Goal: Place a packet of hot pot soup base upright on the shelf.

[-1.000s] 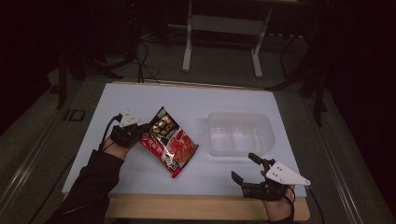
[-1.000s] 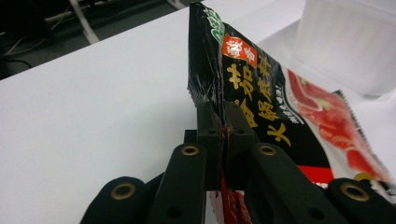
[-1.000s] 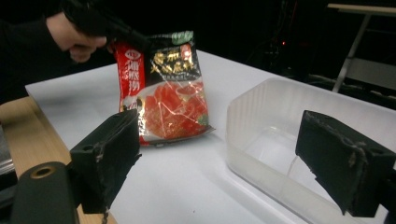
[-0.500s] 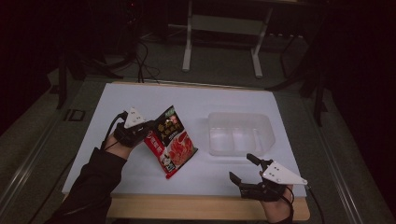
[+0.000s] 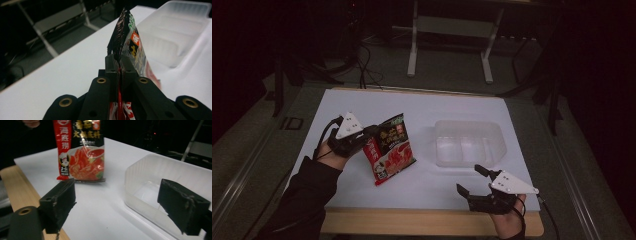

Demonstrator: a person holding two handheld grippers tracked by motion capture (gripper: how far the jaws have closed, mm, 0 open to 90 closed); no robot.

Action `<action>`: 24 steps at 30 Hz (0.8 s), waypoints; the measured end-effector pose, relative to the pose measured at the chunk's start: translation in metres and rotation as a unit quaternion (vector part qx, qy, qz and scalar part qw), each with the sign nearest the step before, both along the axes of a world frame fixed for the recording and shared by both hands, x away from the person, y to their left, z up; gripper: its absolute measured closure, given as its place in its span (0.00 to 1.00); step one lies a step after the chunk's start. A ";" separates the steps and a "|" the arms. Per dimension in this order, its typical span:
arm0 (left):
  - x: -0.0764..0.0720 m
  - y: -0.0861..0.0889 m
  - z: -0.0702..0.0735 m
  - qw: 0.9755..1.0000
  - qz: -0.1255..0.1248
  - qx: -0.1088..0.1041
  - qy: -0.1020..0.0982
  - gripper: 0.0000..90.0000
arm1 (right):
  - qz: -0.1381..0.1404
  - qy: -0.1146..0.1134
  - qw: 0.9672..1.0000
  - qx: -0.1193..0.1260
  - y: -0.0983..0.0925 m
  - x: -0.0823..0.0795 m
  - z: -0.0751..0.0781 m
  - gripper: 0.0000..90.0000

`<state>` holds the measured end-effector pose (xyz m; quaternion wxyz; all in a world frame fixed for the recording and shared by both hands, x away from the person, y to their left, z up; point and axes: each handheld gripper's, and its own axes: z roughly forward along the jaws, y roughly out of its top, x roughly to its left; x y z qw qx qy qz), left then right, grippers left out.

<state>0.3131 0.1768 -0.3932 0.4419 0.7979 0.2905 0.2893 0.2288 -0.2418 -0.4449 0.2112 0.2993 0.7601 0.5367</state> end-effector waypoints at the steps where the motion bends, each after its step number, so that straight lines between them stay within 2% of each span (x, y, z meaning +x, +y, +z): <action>1: -0.003 0.002 0.005 1.000 -0.011 -0.004 -0.007 0.98 | -0.003 0.001 1.000 0.005 -0.001 0.001 0.001 0.14; 2: -0.003 0.003 0.007 1.000 -0.015 -0.007 -0.010 0.98 | -0.015 0.001 0.999 0.029 -0.006 0.002 0.004 0.13; 3: -0.004 0.005 0.009 1.000 -0.021 -0.011 -0.011 0.98 | -0.013 0.008 0.999 0.035 -0.007 0.003 0.006 0.13; 6: -0.007 0.007 0.015 0.999 -0.034 -0.023 -0.012 0.98 | 0.003 0.003 0.999 0.052 -0.009 0.005 0.010 0.13; 9: -0.010 0.008 0.022 0.998 -0.049 -0.028 -0.016 0.98 | -0.002 0.018 0.999 0.030 -0.005 0.007 0.014 0.13; 10: -0.011 0.008 0.024 0.998 -0.054 -0.028 -0.015 0.98 | -0.006 0.032 0.999 0.029 -0.004 0.008 0.016 0.13; 11: -0.012 0.007 0.026 0.998 -0.058 -0.027 -0.016 0.98 | 0.002 0.052 0.998 0.034 -0.004 0.011 0.017 0.13; 12: -0.013 0.007 0.028 0.997 -0.065 -0.026 -0.016 0.98 | 0.008 0.062 0.997 0.040 -0.003 0.013 0.018 0.12; 13: -0.014 0.007 0.030 0.997 -0.069 -0.027 -0.017 0.98 | 0.003 0.056 0.997 0.043 -0.001 0.014 0.021 0.12; 15: -0.017 0.006 0.033 0.996 -0.081 -0.026 -0.018 0.98 | 0.007 0.022 0.999 0.030 0.004 0.013 0.027 0.12; 16: -0.018 0.005 0.034 0.996 -0.086 -0.027 -0.019 0.98 | 0.011 0.015 0.999 0.026 0.007 0.014 0.030 0.12; 17: -0.018 0.005 0.034 0.996 -0.086 -0.027 -0.019 0.98 | 0.016 0.014 0.999 0.029 0.010 0.015 0.033 0.12; 19: -0.020 0.004 0.037 0.994 -0.102 -0.036 -0.015 0.98 | 0.028 0.008 0.999 0.032 0.016 0.018 0.039 0.13; 22: -0.023 0.001 0.038 0.992 -0.115 -0.039 -0.015 0.98 | 0.043 0.003 0.998 0.042 0.024 0.025 0.047 0.19; 24: -0.024 0.000 0.038 0.992 -0.118 -0.034 -0.019 0.98 | 0.047 0.004 0.998 0.045 0.026 0.028 0.051 0.21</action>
